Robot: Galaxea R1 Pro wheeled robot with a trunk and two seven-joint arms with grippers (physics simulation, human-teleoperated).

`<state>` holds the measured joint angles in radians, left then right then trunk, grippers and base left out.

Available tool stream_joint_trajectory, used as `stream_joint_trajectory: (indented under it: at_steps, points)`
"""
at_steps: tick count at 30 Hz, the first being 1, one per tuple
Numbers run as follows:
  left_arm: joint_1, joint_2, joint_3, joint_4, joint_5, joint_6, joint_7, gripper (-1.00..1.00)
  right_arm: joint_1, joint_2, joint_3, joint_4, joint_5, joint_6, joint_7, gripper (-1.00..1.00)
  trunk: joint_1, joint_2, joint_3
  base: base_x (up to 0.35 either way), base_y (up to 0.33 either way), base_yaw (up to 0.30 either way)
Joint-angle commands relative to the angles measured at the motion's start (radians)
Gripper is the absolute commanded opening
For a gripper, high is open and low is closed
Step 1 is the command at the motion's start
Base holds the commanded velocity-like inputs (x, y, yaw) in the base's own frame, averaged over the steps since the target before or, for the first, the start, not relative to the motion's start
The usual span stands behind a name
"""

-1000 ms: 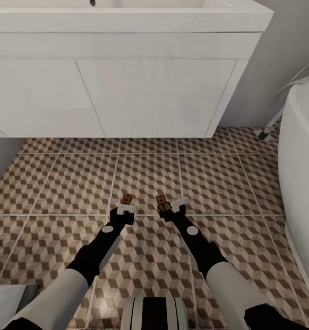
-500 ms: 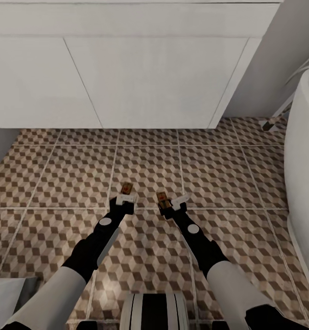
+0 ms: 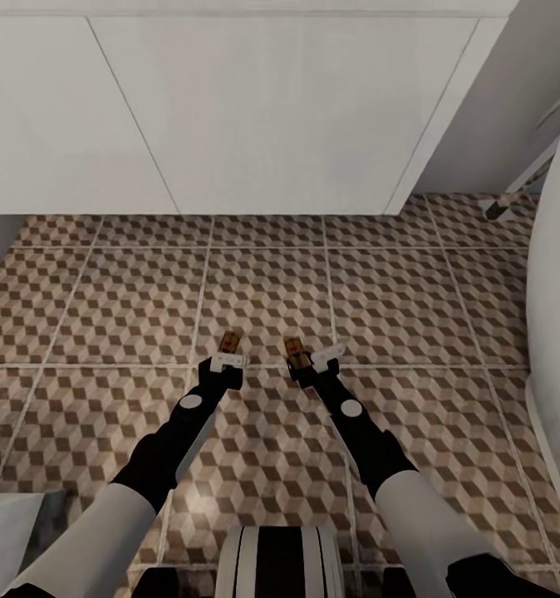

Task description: Take the four mousetraps from the cabinet in the bathroom and place them on the bathroom floor. Make sure all four end up on the same floor surface, and ensure that at least two of them are either under or directly next to the same bathroom sink.

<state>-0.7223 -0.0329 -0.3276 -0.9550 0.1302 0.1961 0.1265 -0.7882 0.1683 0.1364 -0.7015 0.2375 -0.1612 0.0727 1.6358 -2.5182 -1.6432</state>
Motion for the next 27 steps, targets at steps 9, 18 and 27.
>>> stream_joint_trajectory:
  at_steps: [9, 18, 27]
  points:
    - [0.0, 0.001, -0.004, -0.008, 0.008, 0.006, 0.01, -1.0, 0.0, 0.0, -0.001, -0.022, 0.005, -0.004, 0.01, -1.0, 0.004, -0.002, -0.035, 0.0, 0.0, 0.0]
    - [0.001, 0.001, -0.004, -0.008, 0.008, 0.006, 0.01, -1.0, 0.0, 0.0, 0.0, -0.047, 0.004, -0.003, 0.01, -1.0, 0.008, -0.004, -0.07, 0.0, 0.0, 0.0]
    - [0.001, 0.001, -0.004, -0.01, 0.008, 0.006, 0.01, -1.0, 0.0, 0.0, 0.001, -0.049, 0.004, -0.004, 0.01, -1.0, 0.012, -0.007, -0.105, 0.0, 0.0, 0.0]
